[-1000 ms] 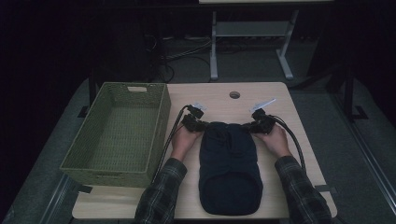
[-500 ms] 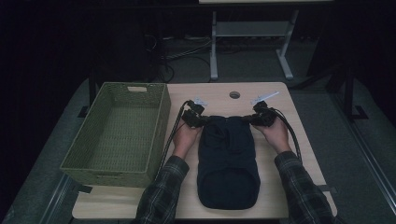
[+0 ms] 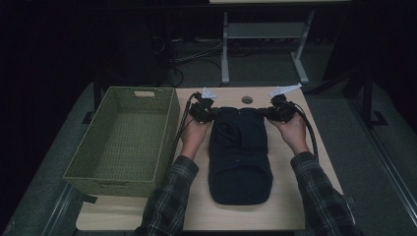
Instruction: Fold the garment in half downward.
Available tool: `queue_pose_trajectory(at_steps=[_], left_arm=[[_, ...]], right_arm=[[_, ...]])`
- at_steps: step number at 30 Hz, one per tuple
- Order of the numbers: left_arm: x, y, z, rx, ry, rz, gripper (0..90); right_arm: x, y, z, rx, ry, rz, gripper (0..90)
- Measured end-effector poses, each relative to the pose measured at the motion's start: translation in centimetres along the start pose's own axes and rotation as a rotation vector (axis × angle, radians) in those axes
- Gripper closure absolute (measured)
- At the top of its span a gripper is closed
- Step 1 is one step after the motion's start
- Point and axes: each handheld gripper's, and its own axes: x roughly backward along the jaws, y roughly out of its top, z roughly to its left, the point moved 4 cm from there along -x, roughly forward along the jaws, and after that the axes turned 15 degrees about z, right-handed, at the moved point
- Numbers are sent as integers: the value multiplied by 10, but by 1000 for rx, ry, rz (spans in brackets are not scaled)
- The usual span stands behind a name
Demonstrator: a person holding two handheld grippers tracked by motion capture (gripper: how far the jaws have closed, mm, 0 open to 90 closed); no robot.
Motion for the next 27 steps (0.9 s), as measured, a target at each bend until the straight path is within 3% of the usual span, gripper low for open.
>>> queue_pose_trajectory(at_steps=[4, 10, 18, 27], left_arm=[[12, 11, 0, -15, 31, -31, 828], [31, 20, -6, -47, 68, -70, 827], [41, 2, -17, -67, 58, -99, 826], [47, -21, -32, -71, 4, -110, 825]], right_arm=[[10, 8, 0, 11, -33, -33, 844], [27, 17, 2, 18, -33, -73, 843], [35, 4, 20, 52, -16, -118, 842], [30, -23, 35, 65, 27, -121, 840]])
